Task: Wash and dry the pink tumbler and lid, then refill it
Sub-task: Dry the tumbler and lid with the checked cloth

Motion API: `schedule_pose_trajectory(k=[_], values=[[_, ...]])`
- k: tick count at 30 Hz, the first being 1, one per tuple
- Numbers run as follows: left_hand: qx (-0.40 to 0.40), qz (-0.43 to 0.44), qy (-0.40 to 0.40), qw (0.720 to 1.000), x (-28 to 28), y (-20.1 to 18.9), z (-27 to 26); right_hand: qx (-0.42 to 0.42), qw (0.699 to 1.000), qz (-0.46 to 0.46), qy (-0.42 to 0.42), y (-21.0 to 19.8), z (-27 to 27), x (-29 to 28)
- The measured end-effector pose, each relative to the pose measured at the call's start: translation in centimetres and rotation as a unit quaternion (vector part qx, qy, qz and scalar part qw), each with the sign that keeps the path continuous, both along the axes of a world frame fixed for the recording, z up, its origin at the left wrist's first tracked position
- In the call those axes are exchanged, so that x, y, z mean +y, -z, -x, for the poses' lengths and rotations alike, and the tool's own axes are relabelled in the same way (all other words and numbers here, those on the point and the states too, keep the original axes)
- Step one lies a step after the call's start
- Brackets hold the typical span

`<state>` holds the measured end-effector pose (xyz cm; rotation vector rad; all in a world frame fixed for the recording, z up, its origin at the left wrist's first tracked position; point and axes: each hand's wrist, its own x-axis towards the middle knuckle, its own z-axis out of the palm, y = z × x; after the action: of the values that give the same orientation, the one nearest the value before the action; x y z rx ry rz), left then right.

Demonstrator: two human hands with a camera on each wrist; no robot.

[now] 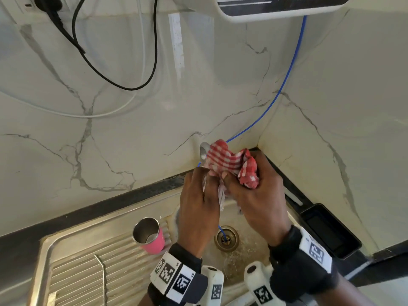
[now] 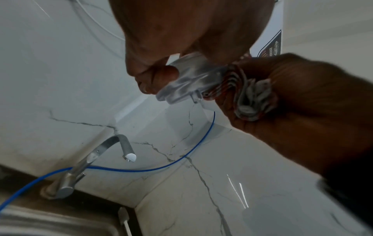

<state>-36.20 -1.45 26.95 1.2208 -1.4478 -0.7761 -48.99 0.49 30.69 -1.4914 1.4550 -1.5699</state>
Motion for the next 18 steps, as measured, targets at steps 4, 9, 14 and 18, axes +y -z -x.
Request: schedule_pose_trajectory(k=[4,9,14,18], values=[[0.024,-0.005,0.048,0.999,0.8,0.0,0.4,-0.018,0.999,-0.042,-0.003,0.6,1.4,-1.8],[0.105,-0.049,0.082,0.99,1.0,-0.7,0.2,-0.069,0.995,-0.064,-0.031,2.3,2.5,-2.7],[0.224,-0.185,0.042,0.956,0.3,-0.1,0.1,-0.108,0.994,0.013,-0.028,1.6,1.9,-1.8],[0.267,-0.218,0.096,0.934,0.2,-0.7,-0.1,0.0,0.993,0.064,-0.096,0.6,1.5,-0.9]])
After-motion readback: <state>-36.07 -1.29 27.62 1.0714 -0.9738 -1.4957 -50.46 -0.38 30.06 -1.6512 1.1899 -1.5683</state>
